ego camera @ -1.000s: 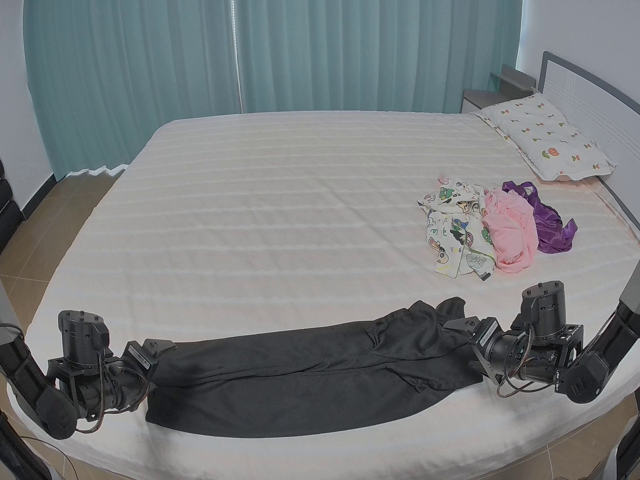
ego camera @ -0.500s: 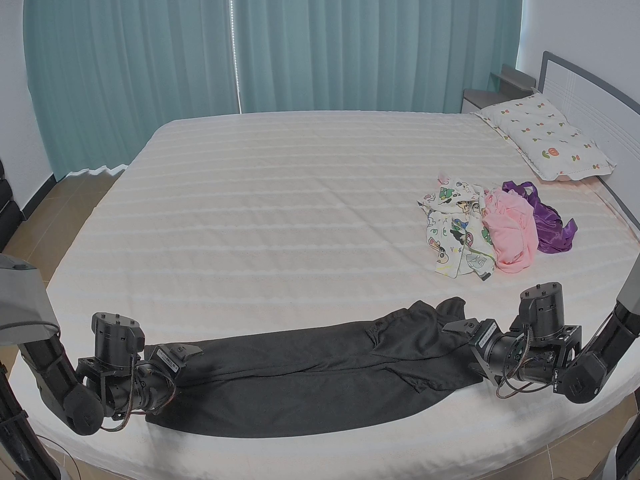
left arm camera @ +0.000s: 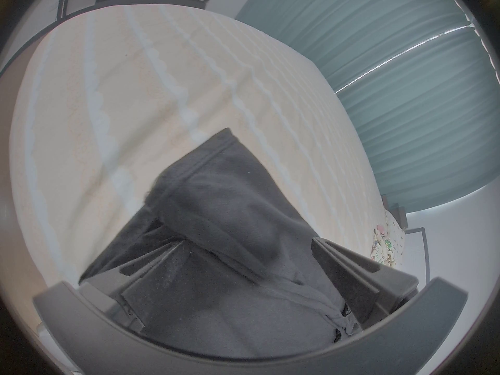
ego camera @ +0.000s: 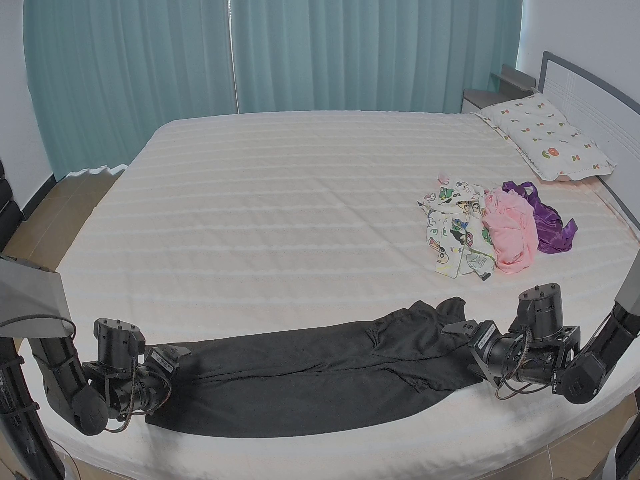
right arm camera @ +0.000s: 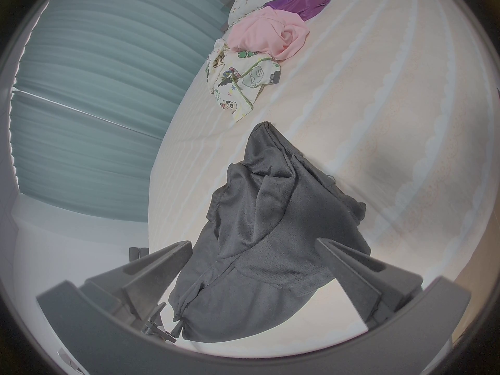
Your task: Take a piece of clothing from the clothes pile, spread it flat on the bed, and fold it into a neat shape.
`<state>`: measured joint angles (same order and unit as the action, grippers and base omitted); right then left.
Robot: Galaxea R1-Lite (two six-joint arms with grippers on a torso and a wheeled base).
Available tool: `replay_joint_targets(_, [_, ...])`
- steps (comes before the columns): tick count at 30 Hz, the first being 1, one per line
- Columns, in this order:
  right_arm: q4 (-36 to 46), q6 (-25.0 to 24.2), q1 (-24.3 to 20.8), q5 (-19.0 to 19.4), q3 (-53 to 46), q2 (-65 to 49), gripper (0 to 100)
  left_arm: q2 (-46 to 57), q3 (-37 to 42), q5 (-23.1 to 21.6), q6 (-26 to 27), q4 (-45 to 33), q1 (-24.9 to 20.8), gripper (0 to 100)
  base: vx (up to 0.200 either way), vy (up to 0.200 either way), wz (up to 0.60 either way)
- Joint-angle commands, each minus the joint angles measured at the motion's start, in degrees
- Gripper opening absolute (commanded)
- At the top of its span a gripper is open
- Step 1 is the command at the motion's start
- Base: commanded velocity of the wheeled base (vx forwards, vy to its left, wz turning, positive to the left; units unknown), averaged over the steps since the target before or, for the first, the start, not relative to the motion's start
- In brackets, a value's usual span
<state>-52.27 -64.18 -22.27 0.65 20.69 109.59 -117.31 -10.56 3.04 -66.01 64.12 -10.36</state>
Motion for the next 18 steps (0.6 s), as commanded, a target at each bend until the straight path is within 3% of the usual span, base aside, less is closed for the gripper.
replay_joint_targets(1, [0.0,-0.1,-0.3,0.1,0.1,0.0,100,-0.1,1.9,0.0,-0.3,0.1,1.4,100,0.000,0.000,0.00])
replay_joint_targets(8, [0.0,-0.1,-0.3,0.1,0.0,0.0,100,5.4,3.5,-0.2,-0.8,0.0,2.3,100,0.000,0.000,0.00])
replay_joint_targets(11, [0.0,-0.1,-0.3,0.1,0.0,0.0,100,7.1,3.6,-0.2,0.1,0.0,4.7,100,0.000,0.000,0.00])
replay_joint_targets(15, [0.0,-0.1,-0.3,0.1,0.0,0.1,100,8.1,4.0,-0.8,6.0,0.1,10.6,100,0.000,0.000,0.00])
replay_joint_targets(18, [0.0,-0.1,-0.3,0.2,0.0,0.1,100,7.8,4.8,-1.6,10.2,0.1,12.4,100,0.000,0.000,0.00])
